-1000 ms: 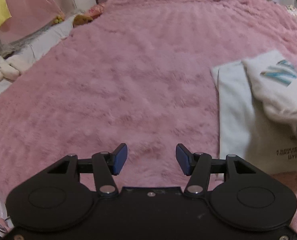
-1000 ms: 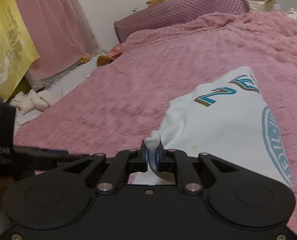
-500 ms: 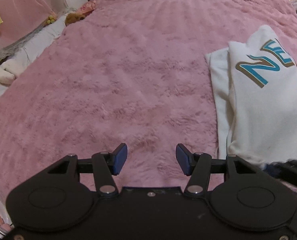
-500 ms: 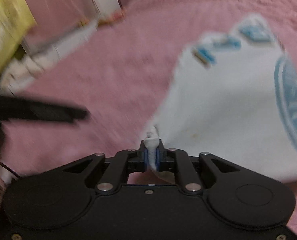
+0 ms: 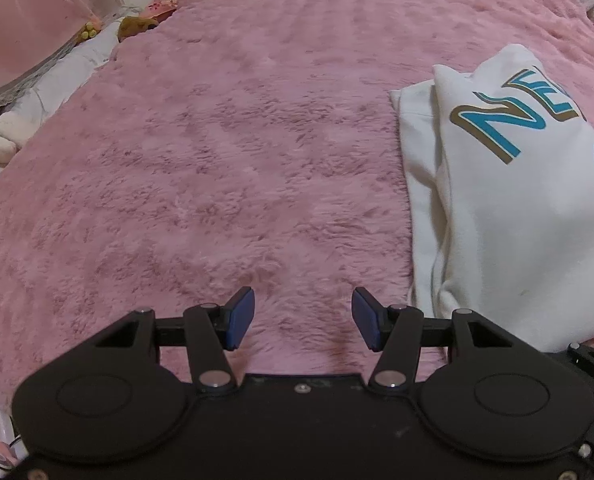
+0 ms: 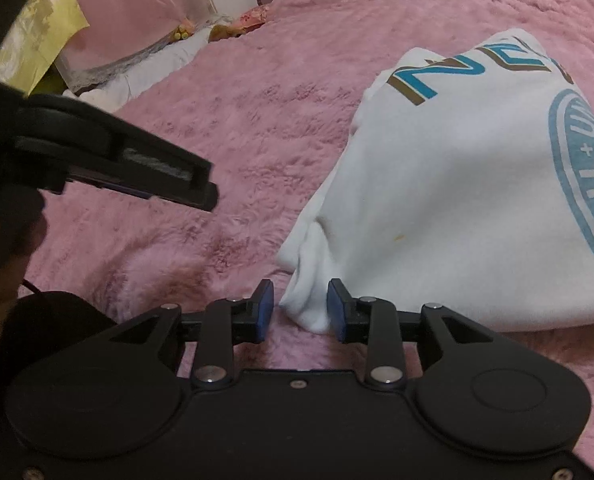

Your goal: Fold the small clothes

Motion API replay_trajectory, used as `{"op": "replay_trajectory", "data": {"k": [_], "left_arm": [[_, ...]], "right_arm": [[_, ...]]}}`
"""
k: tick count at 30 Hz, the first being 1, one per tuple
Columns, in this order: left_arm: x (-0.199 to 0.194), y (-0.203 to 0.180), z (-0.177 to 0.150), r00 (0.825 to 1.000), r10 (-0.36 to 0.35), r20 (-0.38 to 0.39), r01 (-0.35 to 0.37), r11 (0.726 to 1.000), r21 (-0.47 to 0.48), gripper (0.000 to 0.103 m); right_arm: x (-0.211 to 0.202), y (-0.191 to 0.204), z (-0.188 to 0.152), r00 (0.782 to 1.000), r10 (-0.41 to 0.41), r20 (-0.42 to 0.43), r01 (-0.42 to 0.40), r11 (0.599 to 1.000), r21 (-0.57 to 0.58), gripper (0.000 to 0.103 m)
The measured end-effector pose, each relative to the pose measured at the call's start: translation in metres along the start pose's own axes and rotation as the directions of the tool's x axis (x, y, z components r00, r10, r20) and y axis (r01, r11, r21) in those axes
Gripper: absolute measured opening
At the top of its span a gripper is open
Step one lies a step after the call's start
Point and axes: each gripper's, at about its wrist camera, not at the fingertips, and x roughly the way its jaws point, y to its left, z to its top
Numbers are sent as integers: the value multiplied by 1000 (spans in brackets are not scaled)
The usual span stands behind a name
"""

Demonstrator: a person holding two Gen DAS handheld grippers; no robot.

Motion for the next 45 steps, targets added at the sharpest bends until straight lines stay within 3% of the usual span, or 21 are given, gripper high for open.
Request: {"op": "replay_trajectory", "data": {"k": [28,34,40,43,45], "left_arm": [[12,-12,3,1000,-8,-23,8,1000,21,55],[28,-27,23,999,-30,-24,30,999,37,55],[49,-50,50,998,-58,-7,58,996,63,55],[66,-65,60,998,-69,5,68,995,78,55],[77,-75,66,999,-37,-7,38,994,106,55]], "right_arm": [[-20,8,5,999,43,7,-43,999,-10,27],[-32,3,9,1000,1,16,0,999,-51,29],[-49,-16,13,1000,-7,9,6,1000,6,29],[-64,-25,7,999,-37,-3,37,999,-5,37],[-77,-32,-2,997,-81,-8,81,996,-32,40]]}}
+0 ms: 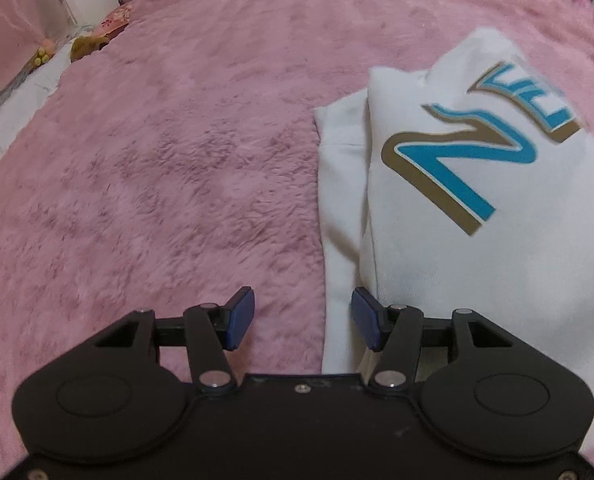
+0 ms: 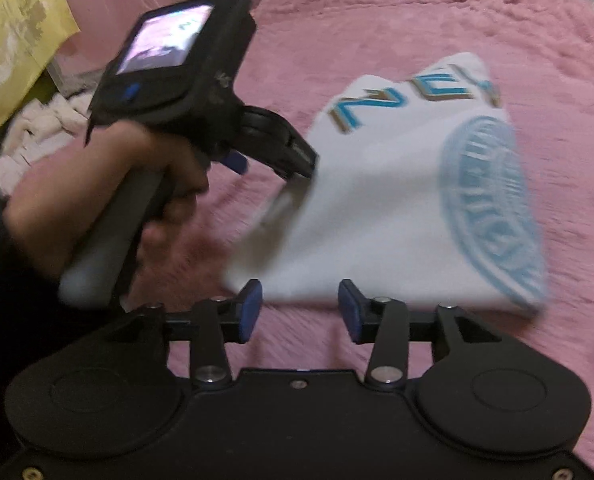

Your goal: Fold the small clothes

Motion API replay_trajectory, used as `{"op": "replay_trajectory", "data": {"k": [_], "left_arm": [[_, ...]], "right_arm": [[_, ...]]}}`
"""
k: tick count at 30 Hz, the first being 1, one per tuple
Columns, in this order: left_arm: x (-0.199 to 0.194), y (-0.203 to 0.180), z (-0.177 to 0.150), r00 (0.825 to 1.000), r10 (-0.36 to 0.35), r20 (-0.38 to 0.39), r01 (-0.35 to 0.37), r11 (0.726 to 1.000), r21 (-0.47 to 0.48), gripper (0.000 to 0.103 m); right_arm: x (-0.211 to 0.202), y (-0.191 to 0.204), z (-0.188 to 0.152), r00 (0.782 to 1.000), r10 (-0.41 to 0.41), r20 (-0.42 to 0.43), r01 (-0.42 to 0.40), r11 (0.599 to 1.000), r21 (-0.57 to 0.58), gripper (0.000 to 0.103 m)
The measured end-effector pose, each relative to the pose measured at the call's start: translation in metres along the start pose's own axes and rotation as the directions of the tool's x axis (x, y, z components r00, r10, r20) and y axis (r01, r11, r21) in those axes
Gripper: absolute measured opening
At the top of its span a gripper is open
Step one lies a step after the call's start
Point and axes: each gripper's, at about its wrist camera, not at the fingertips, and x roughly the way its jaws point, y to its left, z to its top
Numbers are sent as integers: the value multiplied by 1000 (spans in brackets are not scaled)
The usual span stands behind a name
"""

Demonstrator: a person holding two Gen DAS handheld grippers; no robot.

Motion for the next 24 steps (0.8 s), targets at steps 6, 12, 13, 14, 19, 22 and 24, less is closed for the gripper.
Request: {"op": "replay_trajectory", "data": {"k": [6,12,13,14,19,22,24], "left_arm": [[13,-1,21,999,20,28,-20,1000,9,55],[8,1,36,997,12,74,-11,1000,-14,55],[8,0,37,997,14,82,-13,1000,-9,55],[9,-2,38,995,22,92,-23,1000,2,55],[6,-7,40,991,57,124,-59,998,9,55],[5,-11,45,988,67,139,-68,998,2,55],[11,-19,46,991,67,117,-71,997,32,55]], "right_arm": [[-46,-59,-11,973,-218,73,219,976,-8,45],[-57,-137,6,928,-365,69,353,925,143,45],[-57,-144,8,923,-378,67,366,918,151,45],[-54,-150,9,920,-387,64,374,914,155,45],[-44,-153,14,913,-404,55,392,907,154,45],[-41,-153,14,909,-415,47,406,904,133,45],[-44,-155,13,910,-412,45,402,905,138,46]]}}
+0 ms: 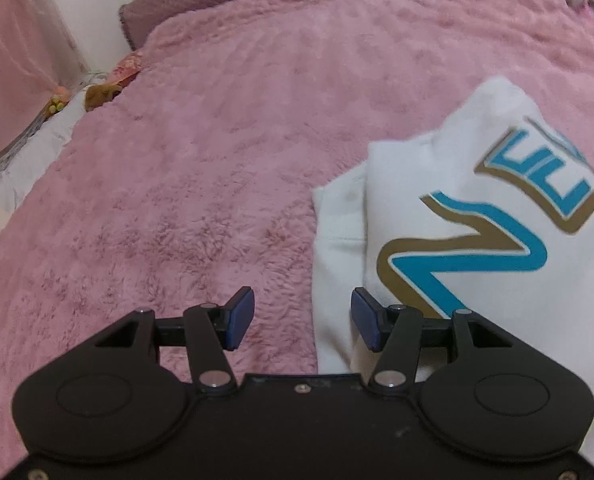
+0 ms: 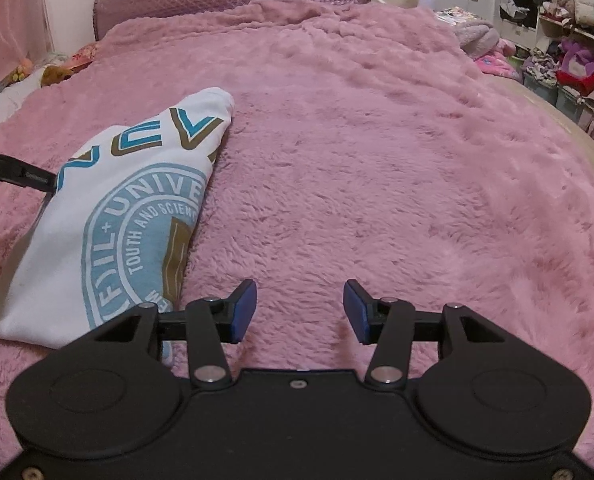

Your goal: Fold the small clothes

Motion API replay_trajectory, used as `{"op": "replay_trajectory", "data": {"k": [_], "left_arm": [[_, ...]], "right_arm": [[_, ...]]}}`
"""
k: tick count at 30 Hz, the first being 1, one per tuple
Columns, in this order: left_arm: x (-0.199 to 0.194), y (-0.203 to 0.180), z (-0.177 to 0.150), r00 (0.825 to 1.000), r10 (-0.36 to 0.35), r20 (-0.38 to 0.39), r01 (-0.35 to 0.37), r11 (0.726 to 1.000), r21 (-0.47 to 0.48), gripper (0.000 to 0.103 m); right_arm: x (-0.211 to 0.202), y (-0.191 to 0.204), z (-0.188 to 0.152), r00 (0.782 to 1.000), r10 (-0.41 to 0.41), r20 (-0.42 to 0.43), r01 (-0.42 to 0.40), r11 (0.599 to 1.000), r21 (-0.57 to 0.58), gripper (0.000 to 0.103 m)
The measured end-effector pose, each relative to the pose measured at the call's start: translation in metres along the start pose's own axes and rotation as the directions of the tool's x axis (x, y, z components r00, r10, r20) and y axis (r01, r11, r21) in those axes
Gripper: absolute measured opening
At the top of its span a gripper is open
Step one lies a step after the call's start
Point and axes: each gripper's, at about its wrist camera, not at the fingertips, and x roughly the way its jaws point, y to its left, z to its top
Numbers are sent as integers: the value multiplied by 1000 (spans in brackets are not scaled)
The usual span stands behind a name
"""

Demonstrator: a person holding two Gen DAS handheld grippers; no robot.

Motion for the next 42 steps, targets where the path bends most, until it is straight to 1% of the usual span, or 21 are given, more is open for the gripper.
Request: {"op": "replay_trajectory", "data": {"k": [3,5,7,8,10,11,12,15,17,22,25,28,29,30,31,32,33,35,36,39,42], "left_arm": [[10,-4,0,1000,6,-15,-6,1000,20,55],[13,-5,0,1000,8,-8,-8,1000,25,55],[14,-7,-1,1000,8,4,-9,999,36,53],[14,-8,-2,1000,1,8,-1,999,42,45],[12,-11,-3,1000,-14,-1,14,998,60,8],[12,-13,-5,1000,-18,-15,19,998,66,0],[12,-14,-6,1000,-12,-15,13,998,69,0],[5,-15,-12,999,28,30,-30,997,69,0],[-1,-12,-15,997,49,56,-52,998,46,0],[-14,4,-15,985,133,110,-136,990,22,0],[-16,11,-18,984,144,109,-146,989,15,0],[-25,17,-30,989,118,89,-119,993,4,0],[-32,21,-37,992,106,75,-105,994,-17,4],[-41,26,-46,994,88,61,-86,995,-48,10],[-51,32,-56,996,67,51,-63,995,-72,13],[-62,38,-66,998,43,43,-38,995,-97,19],[-74,42,-76,999,36,34,-31,992,-119,25],[-88,55,-91,999,41,19,-37,985,-167,31],[-95,63,-99,999,42,3,-40,979,-198,37],[-113,89,-112,1000,17,-7,-19,957,-289,41],[-126,114,-111,999,37,-7,-37,941,-336,42]], "right_arm": [[2,0,0,1000,-2,-2,2,1000,2,46],[2,-1,0,1000,-2,-4,2,1000,4,46],[3,-2,0,1000,2,-7,-2,1000,11,46],[4,-3,-1,1000,1,-9,0,1000,14,46],[6,-5,-2,1000,-12,-13,12,1000,13,46],[6,-5,-3,1000,-21,-14,21,1000,11,46],[7,-6,-3,999,-34,-16,34,999,8,47],[8,-8,-4,999,-50,-19,50,999,10,48],[9,-10,-5,999,-47,-23,48,999,18,49],[13,-11,-7,998,-44,-35,45,999,18,49],[16,-12,-8,998,-45,-40,46,999,21,49],[20,-13,-9,998,-51,-45,52,998,29,49],[20,-13,-8,998,-46,-43,47,998,34,49],[20,-12,-7,999,-36,-33,37,999,38,49],[19,-11,-4,999,-29,-27,30,999,40,49],[18,-8,0,1000,-19,-15,19,999,41,49],[16,-4,4,1000,-4,1,4,999,41,49],[15,10,16,999,31,34,-32,999,27,49],[15,19,23,998,41,46,-42,999,15,49],[18,56,46,993,91,78,-88,996,-34,52],[30,102,70,985,146,89,-136,985,-102,53]]}}
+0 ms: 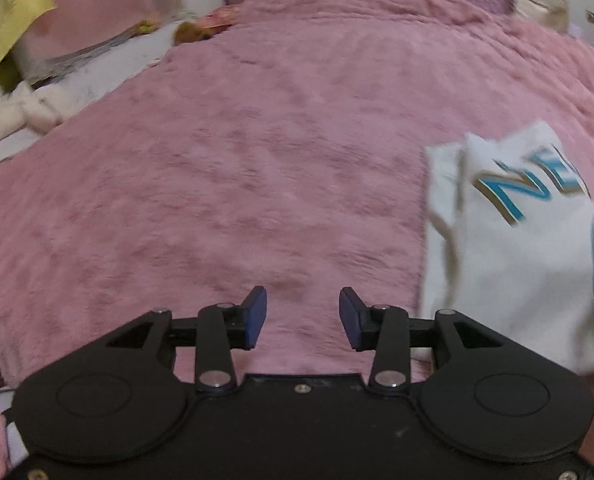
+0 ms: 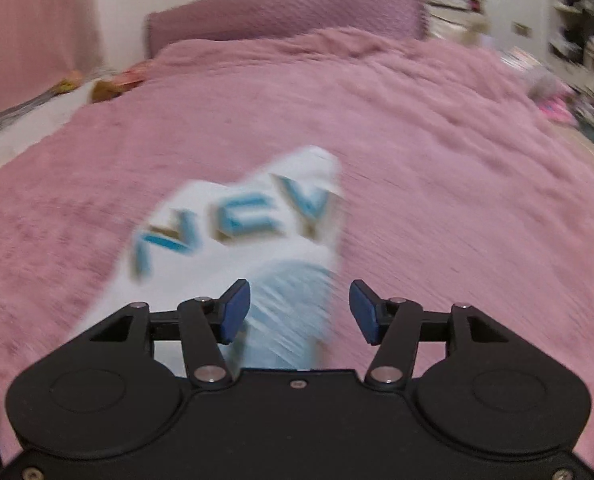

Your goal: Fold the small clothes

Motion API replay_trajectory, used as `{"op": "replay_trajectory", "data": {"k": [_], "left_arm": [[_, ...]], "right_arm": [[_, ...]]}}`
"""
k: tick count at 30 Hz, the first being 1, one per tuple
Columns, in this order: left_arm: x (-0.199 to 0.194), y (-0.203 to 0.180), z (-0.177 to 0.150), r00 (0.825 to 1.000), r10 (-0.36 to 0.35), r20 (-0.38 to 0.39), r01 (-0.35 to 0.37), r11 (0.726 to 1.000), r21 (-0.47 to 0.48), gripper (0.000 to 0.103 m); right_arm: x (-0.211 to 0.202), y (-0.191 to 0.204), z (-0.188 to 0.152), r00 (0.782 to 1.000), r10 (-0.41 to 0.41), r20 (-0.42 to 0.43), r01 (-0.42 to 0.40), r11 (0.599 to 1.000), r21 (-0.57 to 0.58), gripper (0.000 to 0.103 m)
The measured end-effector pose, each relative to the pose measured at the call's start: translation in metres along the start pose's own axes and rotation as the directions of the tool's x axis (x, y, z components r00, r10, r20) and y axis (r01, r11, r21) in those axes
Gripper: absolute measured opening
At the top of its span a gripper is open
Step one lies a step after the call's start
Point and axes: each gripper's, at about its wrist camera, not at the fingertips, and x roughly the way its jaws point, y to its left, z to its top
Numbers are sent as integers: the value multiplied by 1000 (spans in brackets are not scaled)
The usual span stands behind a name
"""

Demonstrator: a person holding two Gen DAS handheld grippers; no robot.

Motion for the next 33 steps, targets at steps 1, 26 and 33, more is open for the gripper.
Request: {"op": "replay_trajectory", "data": {"k": [1,26,33], "left_arm": [[-4,6,4,1000,5,14,-5,1000,0,42],[81,43,32,996,-14,-84,11,999,-39,48],[90,47,31,996,-16,-93,11,998,-60,49]], "right_arm": [[9,15,9,1000,15,0,-15,1000,-19,53],[128,137,33,992,-24,-127,-8,970,-244,20],[111,121,48,993,102,-55,-106,990,-94,7]]}}
